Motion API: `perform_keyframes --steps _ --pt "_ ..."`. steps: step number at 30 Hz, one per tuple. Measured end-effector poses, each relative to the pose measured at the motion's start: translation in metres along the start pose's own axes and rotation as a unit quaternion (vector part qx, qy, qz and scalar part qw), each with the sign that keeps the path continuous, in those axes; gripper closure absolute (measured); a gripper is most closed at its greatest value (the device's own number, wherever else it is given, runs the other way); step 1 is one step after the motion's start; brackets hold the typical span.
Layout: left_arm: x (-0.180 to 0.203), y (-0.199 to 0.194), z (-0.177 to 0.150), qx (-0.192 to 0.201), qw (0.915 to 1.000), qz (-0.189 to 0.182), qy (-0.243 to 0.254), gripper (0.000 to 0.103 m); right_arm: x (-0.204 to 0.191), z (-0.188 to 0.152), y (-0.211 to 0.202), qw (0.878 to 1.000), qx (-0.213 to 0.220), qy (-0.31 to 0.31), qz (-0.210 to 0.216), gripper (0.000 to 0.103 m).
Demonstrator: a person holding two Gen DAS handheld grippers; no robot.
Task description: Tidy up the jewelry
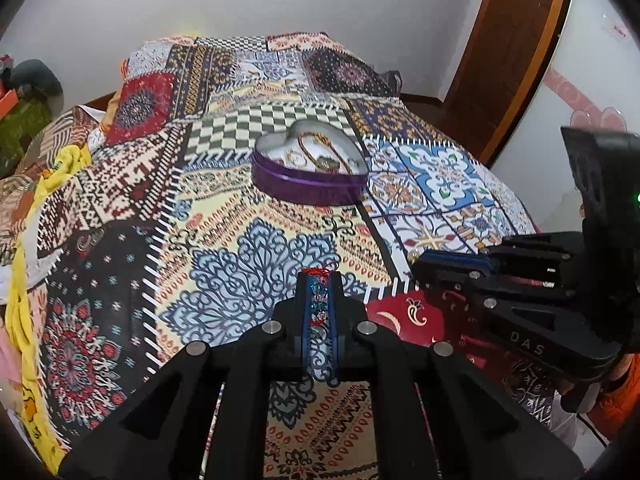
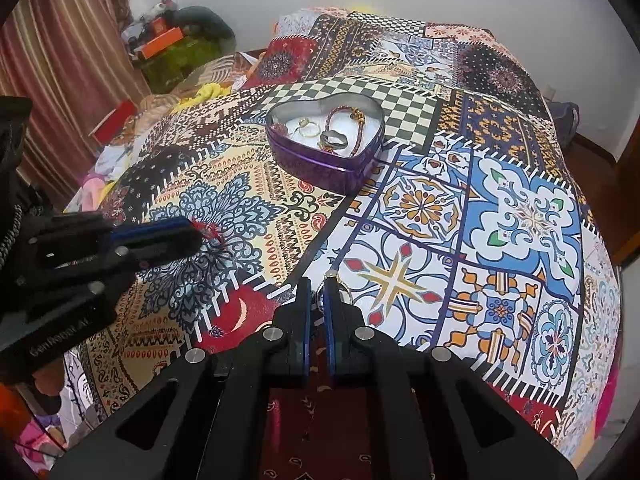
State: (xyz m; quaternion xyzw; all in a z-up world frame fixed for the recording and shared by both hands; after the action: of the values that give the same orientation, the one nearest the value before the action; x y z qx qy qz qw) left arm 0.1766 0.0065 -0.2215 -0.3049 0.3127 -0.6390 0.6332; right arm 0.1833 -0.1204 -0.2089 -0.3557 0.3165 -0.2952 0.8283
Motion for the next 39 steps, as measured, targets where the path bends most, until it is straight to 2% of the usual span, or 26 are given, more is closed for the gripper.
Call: perform_keyframes --steps 7,8,10,11,12,19,20,21,22,31,39 --pt "-0.005 -0.010 0.007 0.014 0.9999 0.000 -0.005 0.097 0.000 0.001 -0.012 1.000 0.012 -0.009 -0.008 0.098" --pt "-0.005 -0.010 0.006 0.014 0.9999 0.000 -0.005 0.097 0.001 0.001 -0.013 1.000 0.010 -0.007 -0.008 0.095" --pt "-0.004 -0.009 0.006 0.012 0.9999 0.000 -0.004 0.097 0.005 0.002 -0.010 1.000 -0.003 0.000 -0.014 0.079" --pt "-0.004 -0.008 0.006 0.011 0.9999 0.000 -0.004 0.097 0.006 0.003 -0.010 1.000 -0.003 0.002 -0.014 0.066" --pt "-0.004 -0.008 0.006 0.011 0.9999 -0.001 -0.005 0.097 0.007 0.004 -0.009 1.000 0.000 0.003 -0.015 0.064" --pt "-0.006 -0.007 0.005 0.012 0.9999 -0.001 -0.008 0.097 0.008 0.003 0.010 1.000 -0.021 -0.005 -0.018 0.064" --pt "-0.007 -0.008 0.006 0.013 0.9999 0.000 -0.009 0.097 0.006 0.002 0.011 0.999 -0.021 -0.013 -0.023 0.069" --pt "-0.007 -0.009 0.006 0.015 0.9999 0.000 -0.009 0.097 0.005 0.002 0.011 0.999 -0.021 -0.017 -0.022 0.081" --pt "-0.007 -0.010 0.007 0.017 0.9998 0.000 -0.010 0.097 0.004 0.002 0.011 0.999 -0.022 -0.020 -0.021 0.086" --pt "-0.007 -0.024 0.021 0.041 0.9991 -0.002 -0.013 0.097 0.005 0.005 0.006 0.999 -0.013 -0.020 -0.023 0.086" --pt "-0.011 -0.028 0.040 0.061 0.9980 0.003 -0.016 0.097 0.006 0.022 -0.017 0.999 0.025 -0.011 -0.019 0.086"
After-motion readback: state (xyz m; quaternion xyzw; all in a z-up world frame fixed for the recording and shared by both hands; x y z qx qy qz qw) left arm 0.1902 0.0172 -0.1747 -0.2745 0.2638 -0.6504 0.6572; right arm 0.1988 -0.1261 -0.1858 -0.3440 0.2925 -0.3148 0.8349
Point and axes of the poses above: each gripper's, at about its wrist camera, not at the fingertips, and y roughly the way its jaws point, x to its right, z to its top, the point moved 3 cm from there along y, roughly the way its jaws point, and after that the axes turned 11 degrees about z, right-handed, at the moved point
